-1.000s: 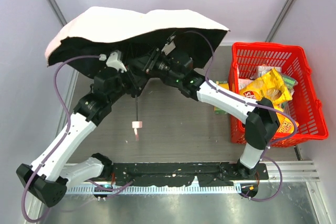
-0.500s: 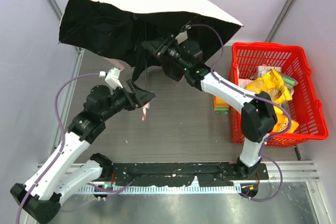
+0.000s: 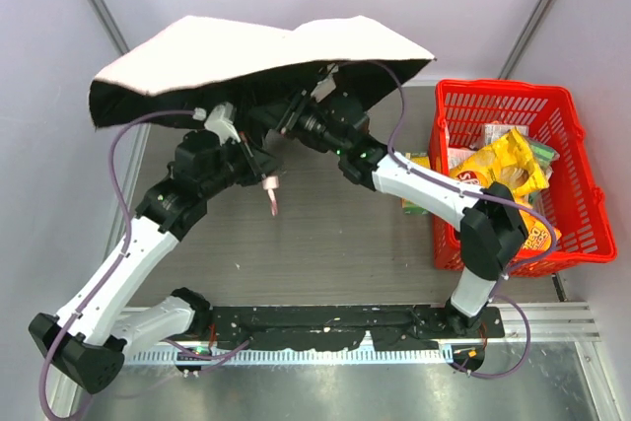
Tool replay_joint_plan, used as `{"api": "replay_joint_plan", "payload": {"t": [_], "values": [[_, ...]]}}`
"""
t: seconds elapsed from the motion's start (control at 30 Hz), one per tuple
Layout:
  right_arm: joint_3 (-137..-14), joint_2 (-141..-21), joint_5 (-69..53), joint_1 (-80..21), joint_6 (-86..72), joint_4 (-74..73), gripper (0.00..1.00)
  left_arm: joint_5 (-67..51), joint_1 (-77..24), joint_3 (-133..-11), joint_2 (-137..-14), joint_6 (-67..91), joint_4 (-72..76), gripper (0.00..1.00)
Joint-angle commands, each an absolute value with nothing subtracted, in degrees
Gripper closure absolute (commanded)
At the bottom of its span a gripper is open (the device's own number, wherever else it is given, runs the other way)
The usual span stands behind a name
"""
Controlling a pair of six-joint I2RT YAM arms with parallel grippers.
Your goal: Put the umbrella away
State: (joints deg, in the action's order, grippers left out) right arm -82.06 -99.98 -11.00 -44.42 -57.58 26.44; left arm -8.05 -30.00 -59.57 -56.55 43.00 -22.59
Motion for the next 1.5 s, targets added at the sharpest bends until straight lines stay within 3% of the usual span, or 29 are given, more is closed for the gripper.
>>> {"api": "replay_joint_plan", "payload": {"t": [0.0,0.17,0.2,0.27,0.33,0.47,0.6,0.87,0.97,1.13,1.27,1.47], "values": [[-76.5,-95.5,-14.0,-50.9,-56.6,28.7,1.0,-1.1,-29.0,-67.6,-56.5,34.5,-18.0,1.0],[-77.1,-93.3,-12.1,-48.8,-56.1,27.8,0.99,-4.2,-29.1,-65.0,-53.7,34.8,-17.7,1.0],[-80.1,-94.2,-12.7,-48.3,-56.2,27.3,1.0,-5.1,-29.1,-63.6,-53.0,35.3,-17.8,0.91],[-83.9,-95.8,-13.5,-47.3,-57.6,27.7,0.99,-4.6,-29.0,-61.7,-51.1,35.9,-19.2,0.59],[-86.8,-97.2,-13.7,-46.2,-59.9,28.9,0.99,-1.9,-29.1,-60.2,-47.3,35.9,-21.6,0.38],[-91.0,-99.6,-14.8,-43.7,-64.4,31.5,1.0,-1.7,-29.1,-57.4,-40.1,35.0,-23.6,0.22],[-92.1,-100.0,-14.6,-41.6,-69.0,32.4,0.99,-4.7,-29.0,-56.2,-33.6,32.1,-27.2,0.2],[-96.0,-107.6,-22.9,-39.7,-92.2,49.8,1.0,10.1,-29.0,-58.4,-23.6,27.2,-34.5,0.23],[-93.8,-105.6,-22.3,-40.6,-92.6,48.9,0.99,14.5,-29.1,-59.5,-22.3,26.7,-35.9,0.22],[-80.5,-100.1,-21.8,-42.3,-78.3,42.3,1.0,16.8,-29.1,-57.8,-19.4,28.6,-34.8,0.24],[-64.1,-97.6,-16.7,-41.9,-74.6,41.1,0.99,12.1,-29.0,-52.9,-17.8,33.5,-32.7,0.28],[-52.7,-103.2,-19.3,-39.4,-71.1,44.4,1.0,9.8,-29.1,-48.7,-20.8,39.9,-33.1,0.29]]}}
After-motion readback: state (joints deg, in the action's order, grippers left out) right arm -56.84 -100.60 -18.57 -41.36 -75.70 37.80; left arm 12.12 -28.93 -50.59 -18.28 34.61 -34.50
